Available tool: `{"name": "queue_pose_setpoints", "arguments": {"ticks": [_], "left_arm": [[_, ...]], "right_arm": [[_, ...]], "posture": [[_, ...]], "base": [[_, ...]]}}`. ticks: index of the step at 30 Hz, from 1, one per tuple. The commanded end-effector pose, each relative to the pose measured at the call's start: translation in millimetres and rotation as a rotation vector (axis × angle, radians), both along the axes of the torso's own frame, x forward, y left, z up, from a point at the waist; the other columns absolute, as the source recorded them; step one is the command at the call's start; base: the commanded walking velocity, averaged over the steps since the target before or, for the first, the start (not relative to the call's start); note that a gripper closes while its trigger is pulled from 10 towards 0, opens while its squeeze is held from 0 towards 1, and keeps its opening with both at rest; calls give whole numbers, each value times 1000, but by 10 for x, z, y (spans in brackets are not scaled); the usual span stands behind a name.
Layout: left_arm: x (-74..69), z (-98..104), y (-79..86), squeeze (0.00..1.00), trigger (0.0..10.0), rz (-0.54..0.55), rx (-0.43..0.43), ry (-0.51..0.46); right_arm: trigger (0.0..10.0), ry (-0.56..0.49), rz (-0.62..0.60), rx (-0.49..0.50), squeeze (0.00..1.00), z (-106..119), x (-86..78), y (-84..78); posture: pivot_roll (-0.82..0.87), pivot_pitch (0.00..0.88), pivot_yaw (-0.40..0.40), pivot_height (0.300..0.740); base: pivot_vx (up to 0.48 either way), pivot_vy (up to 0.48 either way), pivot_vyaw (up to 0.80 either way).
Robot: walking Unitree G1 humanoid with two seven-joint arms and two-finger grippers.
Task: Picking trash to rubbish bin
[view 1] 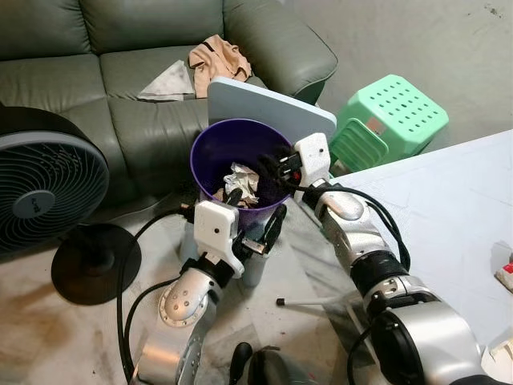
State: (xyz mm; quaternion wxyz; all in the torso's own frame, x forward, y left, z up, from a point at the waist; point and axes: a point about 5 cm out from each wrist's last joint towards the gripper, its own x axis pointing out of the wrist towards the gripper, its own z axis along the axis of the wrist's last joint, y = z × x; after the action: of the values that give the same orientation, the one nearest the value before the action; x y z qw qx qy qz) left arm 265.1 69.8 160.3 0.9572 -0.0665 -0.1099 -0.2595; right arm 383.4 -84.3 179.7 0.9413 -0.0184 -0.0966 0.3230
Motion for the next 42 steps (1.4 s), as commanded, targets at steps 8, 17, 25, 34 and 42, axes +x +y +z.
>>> {"name": "queue_pose_setpoints", "arguments": {"ticks": [8,17,25,34,42], "left_arm": [[264,110,293,0,10000,81,-15,-41],[570,264,630,0,10000,214,-51,-84],[722,266,796,0,10000,286,-37,-68],[825,196,961,0,10000,327,-41,-27],[837,142,984,0,10000,327,-35,-21]], "right_arm": [[10000,-39,-99,196,1000,77,-9,-389],[10000,-108,-288,210,1000,94,-72,-743],[10000,-100,-396,220,1000,-20,-210,-915],[10000,-58,-473,175,1000,-165,-370,-1039],[10000,-63,-506,134,1000,-210,-483,-1062]], "posture": [[175,156,-166,715],[147,68,-111,715],[117,25,-65,715],[69,6,-27,715],[50,0,-15,715]], "base": [[0,0,0],[0,0,0],[0,0,0],[0,0,0],[0,0,0]]}}
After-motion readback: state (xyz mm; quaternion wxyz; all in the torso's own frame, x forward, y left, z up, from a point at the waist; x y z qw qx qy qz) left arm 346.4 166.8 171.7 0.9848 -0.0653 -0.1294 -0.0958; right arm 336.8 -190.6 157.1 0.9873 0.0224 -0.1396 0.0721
